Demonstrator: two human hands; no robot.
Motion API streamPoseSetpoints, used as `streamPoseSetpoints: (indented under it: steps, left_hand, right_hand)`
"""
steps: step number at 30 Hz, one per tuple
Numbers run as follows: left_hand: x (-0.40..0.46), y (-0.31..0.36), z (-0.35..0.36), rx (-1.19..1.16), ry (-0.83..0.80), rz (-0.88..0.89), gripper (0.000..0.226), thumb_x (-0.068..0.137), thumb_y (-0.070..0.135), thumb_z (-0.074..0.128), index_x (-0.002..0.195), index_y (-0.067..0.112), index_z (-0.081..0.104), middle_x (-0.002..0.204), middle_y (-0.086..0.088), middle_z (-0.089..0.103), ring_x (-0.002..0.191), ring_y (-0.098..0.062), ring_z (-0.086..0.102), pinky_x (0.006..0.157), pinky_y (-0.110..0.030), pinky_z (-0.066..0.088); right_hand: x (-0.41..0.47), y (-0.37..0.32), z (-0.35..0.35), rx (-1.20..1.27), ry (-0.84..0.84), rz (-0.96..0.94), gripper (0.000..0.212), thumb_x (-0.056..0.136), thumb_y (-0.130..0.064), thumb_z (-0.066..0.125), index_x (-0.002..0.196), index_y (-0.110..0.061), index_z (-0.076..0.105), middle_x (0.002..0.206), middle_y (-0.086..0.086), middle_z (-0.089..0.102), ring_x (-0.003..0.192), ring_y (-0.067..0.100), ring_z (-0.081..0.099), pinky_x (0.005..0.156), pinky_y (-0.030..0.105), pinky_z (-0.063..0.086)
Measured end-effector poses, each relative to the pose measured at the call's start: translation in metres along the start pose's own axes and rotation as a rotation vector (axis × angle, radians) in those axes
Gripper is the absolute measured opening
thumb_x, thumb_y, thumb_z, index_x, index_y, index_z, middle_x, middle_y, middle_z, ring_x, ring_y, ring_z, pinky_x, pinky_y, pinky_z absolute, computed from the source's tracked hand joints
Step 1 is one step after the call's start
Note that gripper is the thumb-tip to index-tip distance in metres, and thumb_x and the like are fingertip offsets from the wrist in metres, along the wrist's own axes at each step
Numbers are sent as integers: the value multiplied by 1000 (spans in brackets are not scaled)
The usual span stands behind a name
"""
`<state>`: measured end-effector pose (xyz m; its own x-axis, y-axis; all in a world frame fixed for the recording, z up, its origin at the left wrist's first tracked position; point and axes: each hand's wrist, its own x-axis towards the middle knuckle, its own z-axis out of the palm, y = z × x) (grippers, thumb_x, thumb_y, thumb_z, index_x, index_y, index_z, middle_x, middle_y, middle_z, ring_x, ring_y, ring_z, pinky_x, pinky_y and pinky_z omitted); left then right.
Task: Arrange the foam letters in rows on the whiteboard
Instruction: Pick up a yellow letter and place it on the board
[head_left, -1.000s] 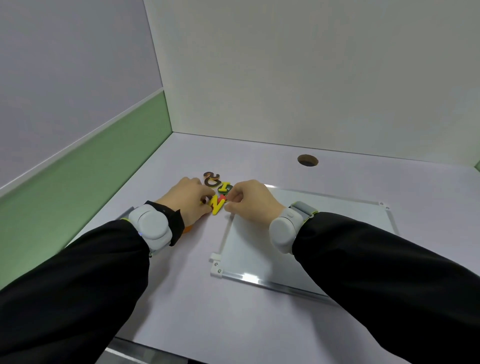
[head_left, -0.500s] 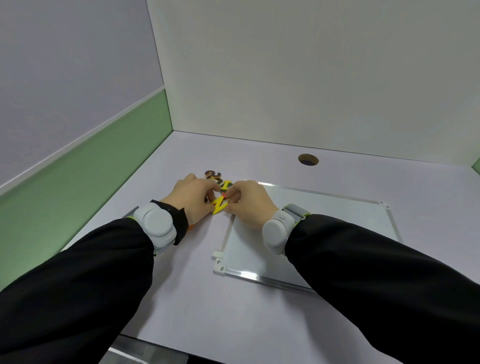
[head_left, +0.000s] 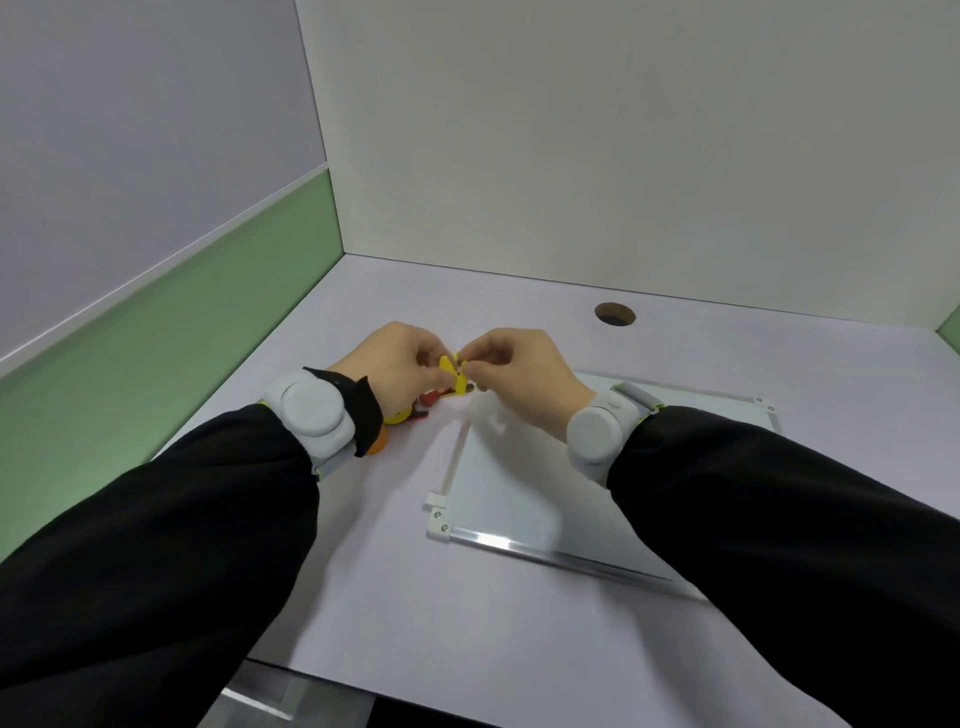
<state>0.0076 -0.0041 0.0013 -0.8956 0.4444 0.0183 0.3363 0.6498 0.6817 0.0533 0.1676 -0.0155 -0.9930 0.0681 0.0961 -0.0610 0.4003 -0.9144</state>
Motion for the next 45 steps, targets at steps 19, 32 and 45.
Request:
streamPoseSetpoints:
  steps: [19, 32, 45]
  left_hand:
    - [30, 11, 66, 163, 103, 93, 23, 90, 27, 63, 112, 22, 69, 98, 6, 61, 96, -18, 52, 83, -29, 42]
    - [21, 1, 81, 234, 176, 80, 26, 95, 34, 55, 117, 29, 68, 114, 0, 57, 110, -24, 45, 95, -37, 38]
    - [21, -9, 88, 265, 186, 115, 33, 95, 44, 53, 127, 37, 62, 119, 6, 51, 112, -18, 40, 96, -37, 31]
  right_hand:
    - [8, 43, -47, -240, 149, 199, 4, 77, -17, 71, 77, -19, 74, 70, -7, 67, 65, 12, 59, 69, 30, 51]
    - [9, 48, -43, -359, 87, 163, 8, 85, -20, 69, 89, -17, 74, 93, 0, 72, 91, 19, 65, 81, 29, 50]
    - [12, 54, -47, -266, 80, 199, 10, 80, -17, 73, 87, -23, 77, 85, -7, 72, 84, 12, 66, 75, 21, 47]
